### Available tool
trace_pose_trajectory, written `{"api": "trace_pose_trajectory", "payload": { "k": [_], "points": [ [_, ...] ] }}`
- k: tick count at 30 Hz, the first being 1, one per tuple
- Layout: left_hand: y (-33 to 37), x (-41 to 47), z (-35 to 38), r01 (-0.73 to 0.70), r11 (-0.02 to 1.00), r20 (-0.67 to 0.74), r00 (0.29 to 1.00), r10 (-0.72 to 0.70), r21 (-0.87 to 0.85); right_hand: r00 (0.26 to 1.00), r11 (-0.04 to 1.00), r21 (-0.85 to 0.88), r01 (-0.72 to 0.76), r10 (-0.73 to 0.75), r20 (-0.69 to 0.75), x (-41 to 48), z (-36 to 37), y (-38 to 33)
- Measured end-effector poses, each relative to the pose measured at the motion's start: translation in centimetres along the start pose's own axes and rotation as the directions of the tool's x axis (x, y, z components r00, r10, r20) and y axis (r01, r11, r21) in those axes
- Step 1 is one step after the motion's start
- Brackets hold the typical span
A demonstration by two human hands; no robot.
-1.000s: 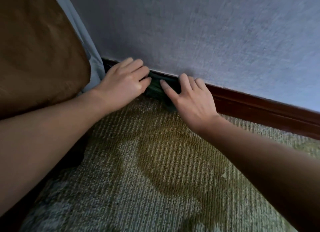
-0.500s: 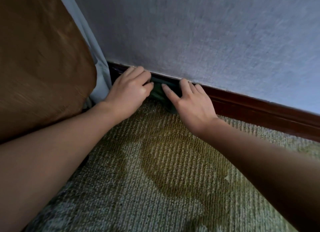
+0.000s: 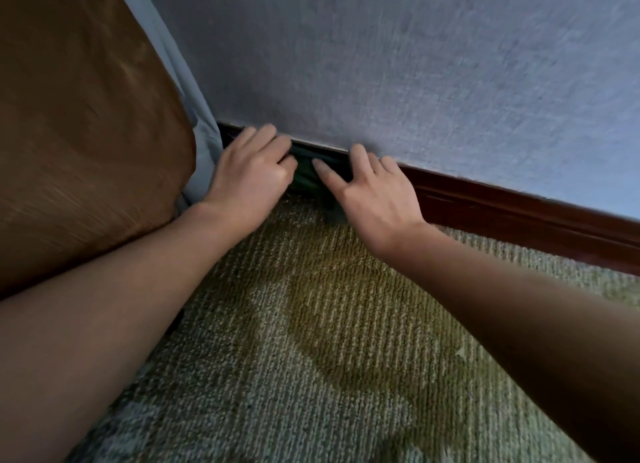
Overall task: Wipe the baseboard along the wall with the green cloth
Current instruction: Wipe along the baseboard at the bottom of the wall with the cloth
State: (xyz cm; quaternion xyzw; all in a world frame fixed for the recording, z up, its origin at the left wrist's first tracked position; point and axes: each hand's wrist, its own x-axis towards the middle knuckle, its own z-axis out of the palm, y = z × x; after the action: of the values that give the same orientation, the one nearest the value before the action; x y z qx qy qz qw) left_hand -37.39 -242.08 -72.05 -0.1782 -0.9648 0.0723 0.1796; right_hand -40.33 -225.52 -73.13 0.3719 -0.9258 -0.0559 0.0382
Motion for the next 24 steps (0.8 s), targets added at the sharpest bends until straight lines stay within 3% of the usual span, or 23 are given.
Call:
{"api": "trace_pose_trajectory", "payload": {
  "k": [5, 12, 16, 18, 24],
  "points": [
    [-0.2, -0.1, 0.4, 0.042, 0.996, -0.04, 0.998, -0.045, -0.083, 0.999, 0.998, 0.05, -0.028, 0.027, 0.017, 0.5, 0.2, -0.6],
    [-0.6, -0.5, 0.6, 0.076, 0.995, -0.117, 0.99, -0.083, -0.063, 0.999, 0.999, 0.014, 0.037, -0.037, 0.005, 0.2, 0.0, -0.4],
    [-1.5, -0.6, 1.0, 0.273, 0.962, 0.002, 0.962, -0.273, -0.031, 0.998, 0.998, 0.035, 0.052, -0.051, -0.034, 1.4, -0.3, -1.3],
    [-1.9, -0.8, 1.1, 0.287, 0.958, 0.014, 0.958, -0.286, -0.03, 0.997, 0.997, 0.041, 0.068, -0.067, -0.031, 2.0, -0.3, -1.7],
    [-2.3, -1.4, 1.7, 0.255, 0.958, -0.134, 0.953, -0.272, -0.134, 0.994, 0.993, 0.046, 0.106, -0.107, 0.02, 2.9, 0.1, -2.8]
  ]
}}
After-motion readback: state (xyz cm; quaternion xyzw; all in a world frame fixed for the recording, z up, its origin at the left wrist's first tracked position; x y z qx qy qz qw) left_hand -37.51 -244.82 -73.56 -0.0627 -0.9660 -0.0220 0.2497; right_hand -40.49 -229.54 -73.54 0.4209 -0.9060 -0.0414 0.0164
